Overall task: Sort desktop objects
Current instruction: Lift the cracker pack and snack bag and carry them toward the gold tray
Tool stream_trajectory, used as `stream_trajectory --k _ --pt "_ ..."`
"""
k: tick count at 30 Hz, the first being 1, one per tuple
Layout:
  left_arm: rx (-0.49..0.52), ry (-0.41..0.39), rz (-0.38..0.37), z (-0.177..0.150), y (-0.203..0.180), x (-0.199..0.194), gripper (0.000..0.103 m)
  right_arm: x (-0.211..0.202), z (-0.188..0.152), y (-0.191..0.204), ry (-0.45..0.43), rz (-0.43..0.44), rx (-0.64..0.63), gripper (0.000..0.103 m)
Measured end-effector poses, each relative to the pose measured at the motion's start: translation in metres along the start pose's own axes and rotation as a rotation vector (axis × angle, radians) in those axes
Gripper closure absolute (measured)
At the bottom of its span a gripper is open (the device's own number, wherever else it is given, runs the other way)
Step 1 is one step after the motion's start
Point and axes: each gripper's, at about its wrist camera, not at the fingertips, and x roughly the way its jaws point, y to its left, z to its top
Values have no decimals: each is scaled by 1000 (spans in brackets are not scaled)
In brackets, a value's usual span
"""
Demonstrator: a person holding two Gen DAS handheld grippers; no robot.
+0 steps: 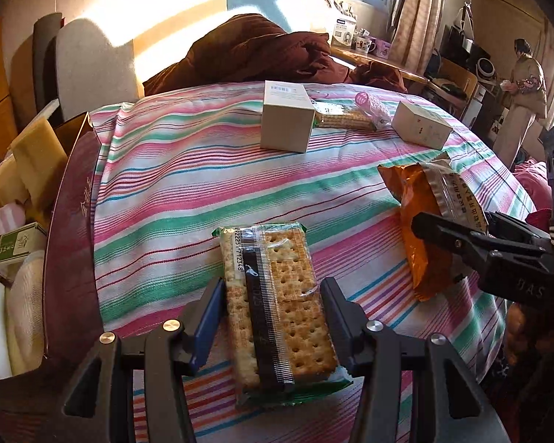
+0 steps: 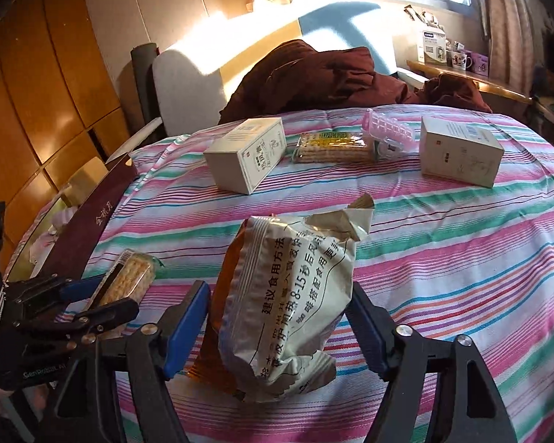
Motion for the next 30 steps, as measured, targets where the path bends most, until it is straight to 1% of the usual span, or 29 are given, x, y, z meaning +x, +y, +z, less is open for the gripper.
stream_trajectory --k 1,3,5,7,12,16,19,20,21,22,26,30 --pt "2 -4 -2 1 -1 1 47 -2 0 -1 -14 -23 -1 14" --pt "6 -7 -6 2 -2 2 45 -8 2 -5 -40 -61 3 8" --pt "2 -20 -23 2 -3 0 45 -16 3 -5 -64 -87 -1 7" --pt "-2 -34 -36 2 -3 -2 43 -25 2 -2 -89 -94 -8 5" --pt "-31 -54 -37 2 3 -7 43 -29 1 15 -121 -131 -63 4" --pt "-45 -56 -31 3 8 -6 41 -22 -1 27 -136 -171 -107 9" --pt "-41 -49 -37 3 7 -3 40 -18 -3 33 -134 -192 -138 11" --pt "-32 -46 -32 3 6 -1 40 -16 -4 35 -133 -207 -149 13" --pt "-22 -42 -28 3 4 1 40 -13 -5 35 -127 -220 -157 17" --pt "-13 -39 -24 3 3 2 40 -11 -5 34 -120 -222 -155 20" --pt "20 -37 6 1 -3 6 40 -6 -7 30 -102 -228 -141 27" --pt "27 -49 18 -1 -4 7 40 -6 -9 24 -104 -223 -120 31"
